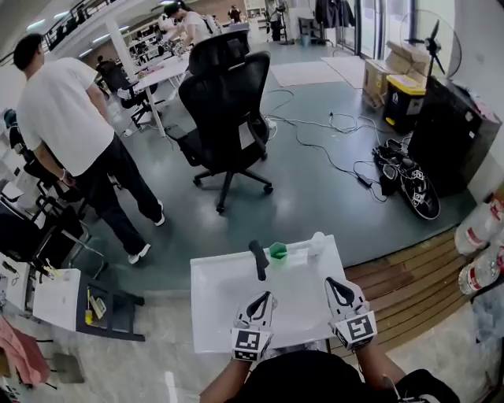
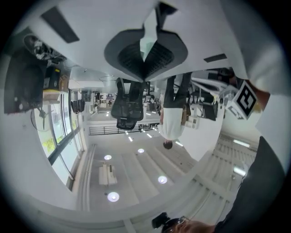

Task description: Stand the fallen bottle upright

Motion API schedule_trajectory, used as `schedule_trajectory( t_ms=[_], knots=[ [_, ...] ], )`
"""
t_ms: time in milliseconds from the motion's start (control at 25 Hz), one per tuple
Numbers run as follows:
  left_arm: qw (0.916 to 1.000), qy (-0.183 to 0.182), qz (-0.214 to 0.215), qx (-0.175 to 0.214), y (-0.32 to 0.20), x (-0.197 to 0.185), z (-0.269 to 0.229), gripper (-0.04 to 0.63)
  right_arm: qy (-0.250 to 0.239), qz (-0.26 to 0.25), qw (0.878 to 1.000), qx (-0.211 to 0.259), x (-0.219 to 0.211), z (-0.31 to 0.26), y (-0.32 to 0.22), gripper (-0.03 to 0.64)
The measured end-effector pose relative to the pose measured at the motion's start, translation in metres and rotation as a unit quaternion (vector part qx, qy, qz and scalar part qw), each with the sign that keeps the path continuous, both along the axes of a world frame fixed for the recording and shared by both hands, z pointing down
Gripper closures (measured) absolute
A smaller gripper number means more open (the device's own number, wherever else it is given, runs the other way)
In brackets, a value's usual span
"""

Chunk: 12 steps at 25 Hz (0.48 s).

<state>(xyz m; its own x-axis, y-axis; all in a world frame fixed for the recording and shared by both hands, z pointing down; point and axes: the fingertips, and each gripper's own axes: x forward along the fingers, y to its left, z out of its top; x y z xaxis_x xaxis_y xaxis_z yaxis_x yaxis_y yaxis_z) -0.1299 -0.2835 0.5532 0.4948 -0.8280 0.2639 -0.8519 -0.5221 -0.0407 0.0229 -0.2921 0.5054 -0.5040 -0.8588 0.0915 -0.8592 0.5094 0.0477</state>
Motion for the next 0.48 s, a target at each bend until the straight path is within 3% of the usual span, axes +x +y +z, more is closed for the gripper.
schedule_trajectory(
  t_ms=[120,480],
  knots=[
    [1.0000,-0.001,-0.008,0.001,-0.001,-0.007,-0.003,0.578,-0.036,-0.001,0.999,-0.001,-0.004,-0.004,-0.006,0.606],
    [1.0000,-0.001,-0.005,0.008,0.005,-0.007,-0.008,0.578,-0.041,-0.009,0.999,0.006,-0.015,-0.012,-0.010,0.606]
  ],
)
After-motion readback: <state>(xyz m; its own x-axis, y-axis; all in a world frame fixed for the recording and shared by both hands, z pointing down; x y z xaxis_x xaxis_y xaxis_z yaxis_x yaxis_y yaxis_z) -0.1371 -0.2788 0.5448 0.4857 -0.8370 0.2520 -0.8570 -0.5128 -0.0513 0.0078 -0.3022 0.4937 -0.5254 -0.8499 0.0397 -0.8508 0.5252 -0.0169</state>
